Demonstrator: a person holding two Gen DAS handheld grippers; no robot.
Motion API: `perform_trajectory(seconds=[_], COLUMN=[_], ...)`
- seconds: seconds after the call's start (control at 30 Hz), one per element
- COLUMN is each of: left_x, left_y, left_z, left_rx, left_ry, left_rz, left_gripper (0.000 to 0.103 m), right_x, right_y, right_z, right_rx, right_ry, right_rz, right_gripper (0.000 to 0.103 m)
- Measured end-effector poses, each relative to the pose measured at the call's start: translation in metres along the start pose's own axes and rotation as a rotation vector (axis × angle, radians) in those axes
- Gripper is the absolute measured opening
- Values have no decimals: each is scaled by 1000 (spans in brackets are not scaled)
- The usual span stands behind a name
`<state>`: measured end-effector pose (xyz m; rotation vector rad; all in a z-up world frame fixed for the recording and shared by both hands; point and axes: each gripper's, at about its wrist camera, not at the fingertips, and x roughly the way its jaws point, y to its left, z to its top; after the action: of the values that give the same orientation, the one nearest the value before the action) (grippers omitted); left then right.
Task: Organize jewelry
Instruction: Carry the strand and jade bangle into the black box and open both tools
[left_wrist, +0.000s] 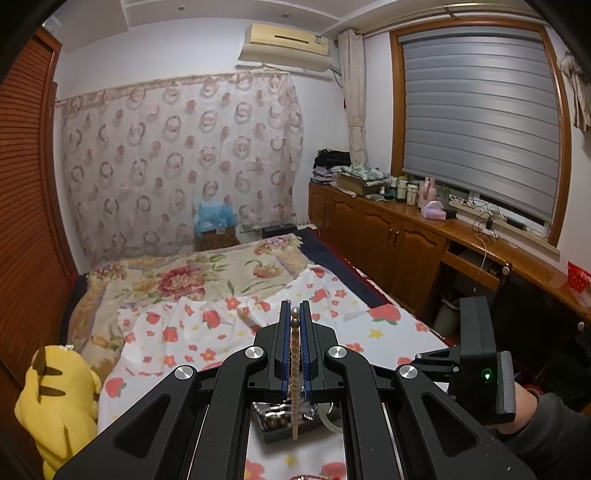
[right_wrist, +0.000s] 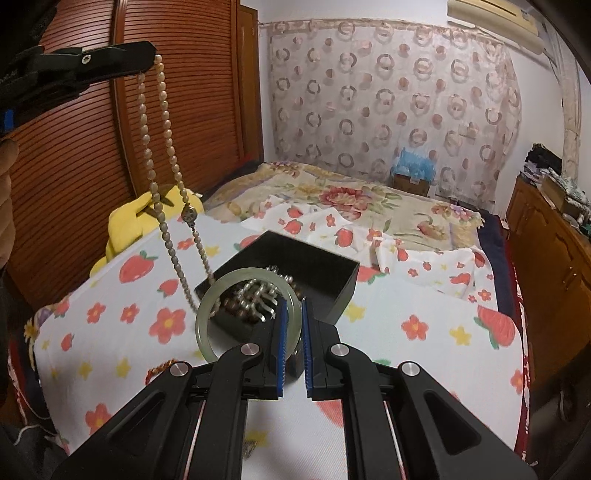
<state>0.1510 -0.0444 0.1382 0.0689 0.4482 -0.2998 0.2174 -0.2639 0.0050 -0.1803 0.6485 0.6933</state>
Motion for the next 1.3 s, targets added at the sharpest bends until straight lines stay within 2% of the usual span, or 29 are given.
perform_trajectory(seconds=[0.23,0.63,0.77,0.97,1.3], left_x=[27,72,84,92,117], left_y=[10,25,30,32,45], left_z=[9,10,6,11,-21], left_rx=[-8,-28,-37,-35,-55], left_ry=[31,92,115,96,177], left_rz=[-2,-20,-21,-27,-28], left_gripper=[4,4,4,4,4], right_x=[27,72,75,74,91], right_y=[-12,-9,-6,-16,-10], right_z=[13,10,11,15,7], right_rx=[3,-24,-35,-3,-19], right_ry=[24,112,111,88,133], right_rz=[11,49,47,24,54], right_gripper=[9,9,9,9,9])
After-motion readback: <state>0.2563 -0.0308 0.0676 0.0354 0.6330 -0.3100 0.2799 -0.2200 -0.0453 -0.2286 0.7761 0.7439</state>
